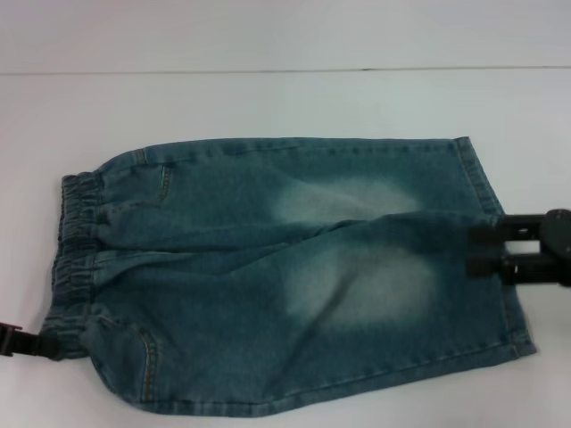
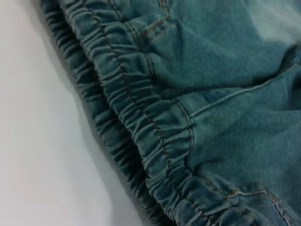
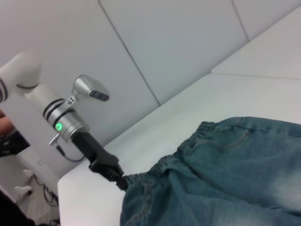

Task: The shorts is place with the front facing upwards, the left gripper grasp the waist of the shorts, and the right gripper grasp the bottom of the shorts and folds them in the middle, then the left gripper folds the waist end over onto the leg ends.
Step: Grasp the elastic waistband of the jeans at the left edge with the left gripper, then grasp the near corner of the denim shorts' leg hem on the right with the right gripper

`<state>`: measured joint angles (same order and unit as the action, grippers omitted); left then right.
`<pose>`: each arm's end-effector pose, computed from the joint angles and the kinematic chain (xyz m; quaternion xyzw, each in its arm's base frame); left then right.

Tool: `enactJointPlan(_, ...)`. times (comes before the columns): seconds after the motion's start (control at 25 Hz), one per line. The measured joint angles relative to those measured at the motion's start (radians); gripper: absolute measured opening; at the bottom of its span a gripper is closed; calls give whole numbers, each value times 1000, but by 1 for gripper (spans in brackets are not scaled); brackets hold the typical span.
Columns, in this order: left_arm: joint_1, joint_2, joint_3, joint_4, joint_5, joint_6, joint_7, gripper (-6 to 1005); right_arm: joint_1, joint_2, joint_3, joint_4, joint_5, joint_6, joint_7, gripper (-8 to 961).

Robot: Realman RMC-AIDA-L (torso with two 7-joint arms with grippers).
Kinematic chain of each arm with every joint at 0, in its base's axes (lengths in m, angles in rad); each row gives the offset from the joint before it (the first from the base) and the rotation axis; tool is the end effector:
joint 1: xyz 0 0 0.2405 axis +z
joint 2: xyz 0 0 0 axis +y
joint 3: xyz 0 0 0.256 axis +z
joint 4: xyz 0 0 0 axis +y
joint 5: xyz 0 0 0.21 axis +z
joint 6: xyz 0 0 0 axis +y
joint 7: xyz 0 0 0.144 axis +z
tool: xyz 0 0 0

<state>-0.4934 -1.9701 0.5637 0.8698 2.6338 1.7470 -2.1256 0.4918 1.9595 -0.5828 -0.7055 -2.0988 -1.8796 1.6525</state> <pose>-0.3433 0.2879 0.0716 -0.8237 -0.5598 0.0245 0.0867 0.2812 0.2973 0.0608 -0.9188 0.3128 0.2391 0.0288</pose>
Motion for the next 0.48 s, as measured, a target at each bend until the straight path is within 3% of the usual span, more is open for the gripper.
enactJointPlan(0.24, -15, 5, -10, 2, -12, 8, -7, 32, 56, -64, 7, -71, -26, -1, 259, 727)
enactJointPlan(0.48, -54, 10, -28, 0, -19, 6, -20, 32, 123, -66, -1, -222, -289, -68, 342, 725)
